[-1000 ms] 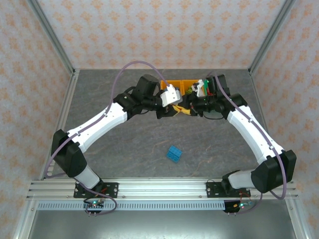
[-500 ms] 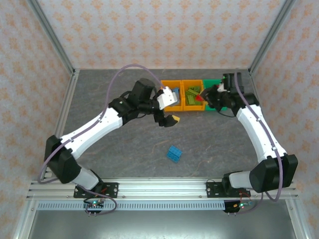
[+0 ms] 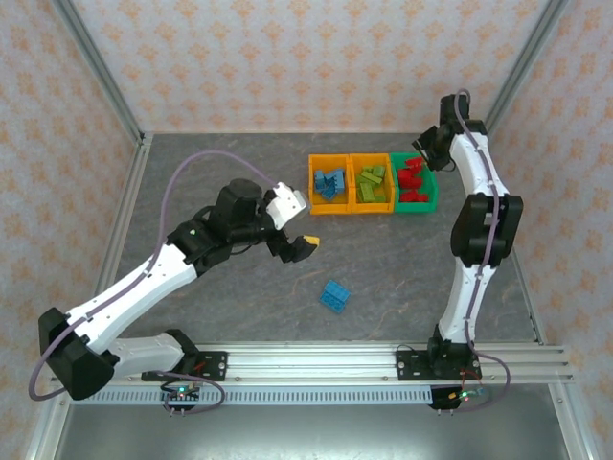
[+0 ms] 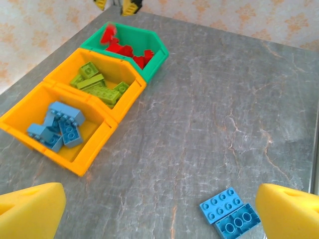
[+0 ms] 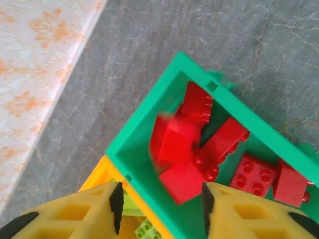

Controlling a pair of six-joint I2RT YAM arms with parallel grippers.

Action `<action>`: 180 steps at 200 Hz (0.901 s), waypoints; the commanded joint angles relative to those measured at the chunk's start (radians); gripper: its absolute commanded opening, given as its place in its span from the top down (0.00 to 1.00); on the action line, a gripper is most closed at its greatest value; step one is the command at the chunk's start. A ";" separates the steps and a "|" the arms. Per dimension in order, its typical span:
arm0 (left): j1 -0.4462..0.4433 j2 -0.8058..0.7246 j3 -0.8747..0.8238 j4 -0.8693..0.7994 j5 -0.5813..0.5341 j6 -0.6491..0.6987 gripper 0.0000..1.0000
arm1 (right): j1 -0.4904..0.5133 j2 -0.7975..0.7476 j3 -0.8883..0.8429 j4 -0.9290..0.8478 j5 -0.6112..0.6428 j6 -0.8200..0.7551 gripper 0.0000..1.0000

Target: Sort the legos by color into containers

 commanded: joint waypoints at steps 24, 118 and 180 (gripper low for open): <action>-0.006 -0.089 -0.045 -0.018 -0.131 -0.038 0.02 | 0.003 -0.152 -0.134 -0.101 0.059 -0.003 0.44; -0.004 -0.235 -0.076 -0.202 -0.202 -0.001 0.02 | 0.593 -0.864 -0.965 -0.024 0.103 0.009 0.31; -0.005 -0.286 -0.119 -0.223 -0.194 -0.022 0.02 | 0.845 -0.572 -0.957 -0.020 -0.087 0.270 0.08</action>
